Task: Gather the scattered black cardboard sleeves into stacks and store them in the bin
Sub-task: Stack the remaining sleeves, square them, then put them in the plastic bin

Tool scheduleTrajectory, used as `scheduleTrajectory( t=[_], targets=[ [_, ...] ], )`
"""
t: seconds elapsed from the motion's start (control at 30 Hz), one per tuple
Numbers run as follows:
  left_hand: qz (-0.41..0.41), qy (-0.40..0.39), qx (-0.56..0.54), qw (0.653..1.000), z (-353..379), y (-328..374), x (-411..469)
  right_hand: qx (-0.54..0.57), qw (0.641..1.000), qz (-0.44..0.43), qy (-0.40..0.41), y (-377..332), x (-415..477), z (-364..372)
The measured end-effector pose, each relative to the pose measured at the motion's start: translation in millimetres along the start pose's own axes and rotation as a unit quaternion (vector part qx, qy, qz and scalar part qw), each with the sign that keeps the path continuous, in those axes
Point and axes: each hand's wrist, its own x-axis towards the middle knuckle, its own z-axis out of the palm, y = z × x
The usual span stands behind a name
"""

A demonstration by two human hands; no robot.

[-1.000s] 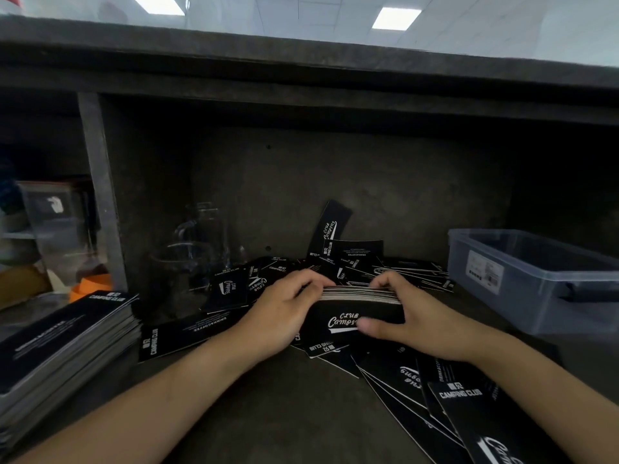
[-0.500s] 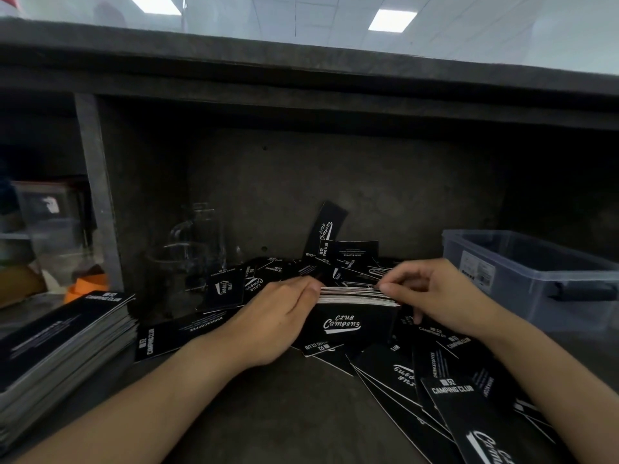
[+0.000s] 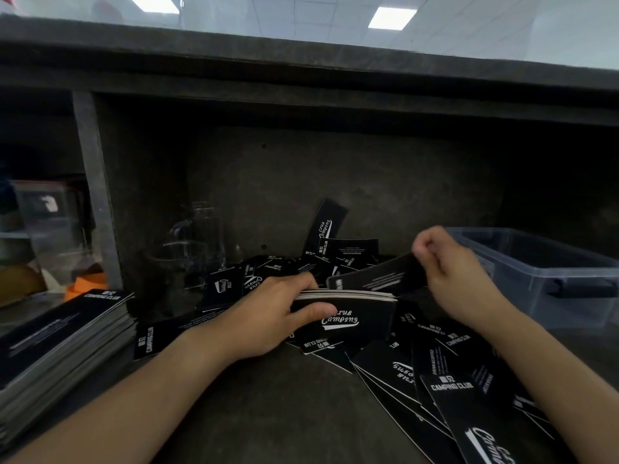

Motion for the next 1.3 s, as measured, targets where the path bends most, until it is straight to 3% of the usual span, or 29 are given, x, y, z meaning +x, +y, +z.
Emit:
scheduleTrajectory(
  t=[0.07,0.13,0.27,0.4,0.63,0.8,0.93,1.07,1.17,1.3],
  targets=[
    [0.002,-0.003,-0.008,1.0,0,-1,0,0.006,0.996,0.064,0.069,7,4,-3],
    [0.008,-0.009,-0.011,1.0,1,-1,-1,0.012,0.984,0.156,0.088,19,7,-4],
    [0.029,-0.003,0.018,0.999,1,-2,-3,0.042,0.961,0.274,0.006,27,5,1],
    [0.024,-0.003,0.005,1.0,0,-2,-7,0.112,0.933,0.328,-0.096,14,-2,12],
    [0.055,-0.026,0.023,0.998,-3,7,-11,0.189,0.914,0.332,-0.135,-5,-6,14],
    [0.033,-0.016,0.08,0.996,-4,9,-11,0.201,0.923,0.274,-0.181,-11,-8,19],
    [0.048,-0.011,0.113,0.992,1,-7,-4,0.143,0.943,0.242,-0.175,-4,-6,13],
    [0.05,-0.004,0.049,0.998,7,-15,0,0.035,0.964,0.222,-0.145,7,-2,-12],
    [0.05,0.003,0.037,0.998,8,-16,0,-0.049,0.93,0.229,-0.283,-6,-7,-47],
    [0.047,0.005,0.032,0.998,8,-18,1,-0.168,0.821,0.188,-0.512,-45,-41,-89]
  ],
)
